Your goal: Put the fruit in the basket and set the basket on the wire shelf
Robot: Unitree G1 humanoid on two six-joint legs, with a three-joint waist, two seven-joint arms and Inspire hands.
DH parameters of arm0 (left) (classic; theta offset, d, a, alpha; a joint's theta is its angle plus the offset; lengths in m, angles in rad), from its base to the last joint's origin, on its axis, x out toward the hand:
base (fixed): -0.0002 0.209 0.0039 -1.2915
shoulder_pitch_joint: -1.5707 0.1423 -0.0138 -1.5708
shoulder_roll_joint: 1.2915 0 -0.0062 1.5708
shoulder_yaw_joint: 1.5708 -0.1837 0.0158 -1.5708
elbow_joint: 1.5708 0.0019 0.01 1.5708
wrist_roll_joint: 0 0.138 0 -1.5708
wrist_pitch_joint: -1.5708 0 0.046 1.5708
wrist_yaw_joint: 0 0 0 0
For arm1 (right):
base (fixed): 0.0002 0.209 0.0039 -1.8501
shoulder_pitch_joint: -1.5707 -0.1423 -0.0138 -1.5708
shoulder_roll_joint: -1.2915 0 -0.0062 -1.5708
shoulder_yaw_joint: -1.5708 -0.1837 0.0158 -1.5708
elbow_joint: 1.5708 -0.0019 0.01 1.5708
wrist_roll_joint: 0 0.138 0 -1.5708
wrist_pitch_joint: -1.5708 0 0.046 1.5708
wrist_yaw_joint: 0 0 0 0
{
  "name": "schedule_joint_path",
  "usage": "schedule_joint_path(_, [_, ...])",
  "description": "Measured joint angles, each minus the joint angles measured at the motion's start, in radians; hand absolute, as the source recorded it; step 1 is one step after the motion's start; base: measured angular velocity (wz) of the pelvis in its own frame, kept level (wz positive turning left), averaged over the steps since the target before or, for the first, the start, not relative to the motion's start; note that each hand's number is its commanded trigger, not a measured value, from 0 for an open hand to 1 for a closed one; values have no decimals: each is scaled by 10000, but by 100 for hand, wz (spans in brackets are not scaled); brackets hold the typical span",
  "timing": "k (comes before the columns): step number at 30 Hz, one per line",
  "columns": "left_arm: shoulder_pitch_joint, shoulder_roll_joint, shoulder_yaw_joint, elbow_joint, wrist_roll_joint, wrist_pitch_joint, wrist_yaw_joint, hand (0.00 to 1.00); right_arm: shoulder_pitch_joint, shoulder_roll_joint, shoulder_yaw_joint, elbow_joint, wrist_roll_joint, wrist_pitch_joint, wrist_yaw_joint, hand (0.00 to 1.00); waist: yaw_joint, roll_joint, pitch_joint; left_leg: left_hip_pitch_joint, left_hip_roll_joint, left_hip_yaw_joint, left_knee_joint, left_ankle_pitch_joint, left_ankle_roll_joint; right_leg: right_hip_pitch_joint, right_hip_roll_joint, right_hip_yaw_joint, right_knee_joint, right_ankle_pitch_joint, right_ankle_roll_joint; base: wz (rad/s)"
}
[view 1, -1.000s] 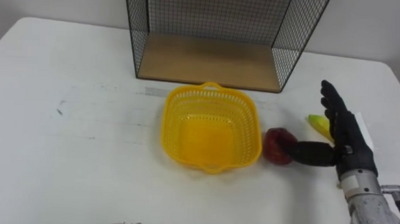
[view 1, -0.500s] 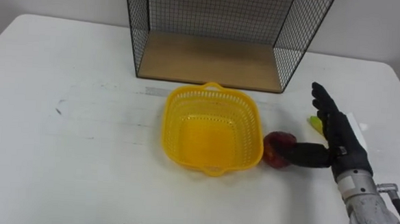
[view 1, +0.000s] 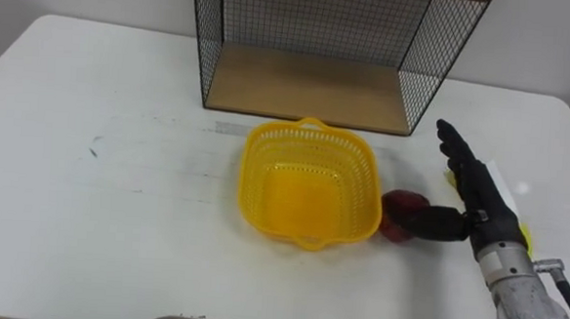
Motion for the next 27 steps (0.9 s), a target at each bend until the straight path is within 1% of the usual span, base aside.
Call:
schedule_joint_path(5, [8,21,-3,7,8,0,-1,0,-48,4,197,445,20,-33,233,0,-16,10,6,5,1,-6,3,0,0,28,1,-2,1,4,0,0])
schedule_joint_path(6, [13,30,-3,34,23,0,-1,0,-33,4,278,694,-40,31,389,0,-17,-11,-3,5,0,-13,3,0,0,30,1,-3,1,4,1,0])
schedule_joint_path(7, [29,36,-3,59,39,10,-1,0,-13,12,342,909,-157,208,565,0,-21,-17,2,3,1,-13,3,0,0,29,0,0,1,4,1,0])
schedule_joint_path(9, [93,36,-1,64,41,54,-2,0,11,11,333,1084,-280,334,813,0,-65,-22,-1,-4,1,-13,4,0,0,22,0,6,1,4,2,0])
schedule_joint_path(11, [127,35,-3,58,107,145,-4,0,-33,9,320,1091,-364,296,929,0,-106,-22,-11,-9,0,-14,14,0,0,21,1,4,5,4,2,0])
schedule_joint_path(14, [137,38,-4,32,263,150,-5,0,-33,6,286,1125,-455,301,1100,0,-114,-40,-22,-11,0,-13,17,0,0,13,1,6,3,4,2,0])
schedule_joint_path(16, [136,39,-5,27,307,149,-4,0,-34,7,285,1202,-562,301,1204,0,-114,-111,-69,-12,0,-14,17,0,0,15,0,6,3,4,2,0])
schedule_joint_path(18, [133,44,-9,26,364,148,-4,0,-34,7,284,1220,-649,301,1272,0,-122,-135,-86,-9,0,-14,17,0,0,18,0,6,5,4,2,0])
schedule_joint_path(21, [134,52,-16,25,364,147,-3,0,-33,7,281,1246,-671,298,1362,0,-136,-132,-84,0,0,-13,20,0,0,27,0,6,8,4,2,0])
schedule_joint_path(27, [135,56,-17,36,364,140,-2,0,-35,9,243,1349,-690,175,1502,0,-133,-138,-70,1,0,-13,23,0,0,28,1,5,11,4,2,0])
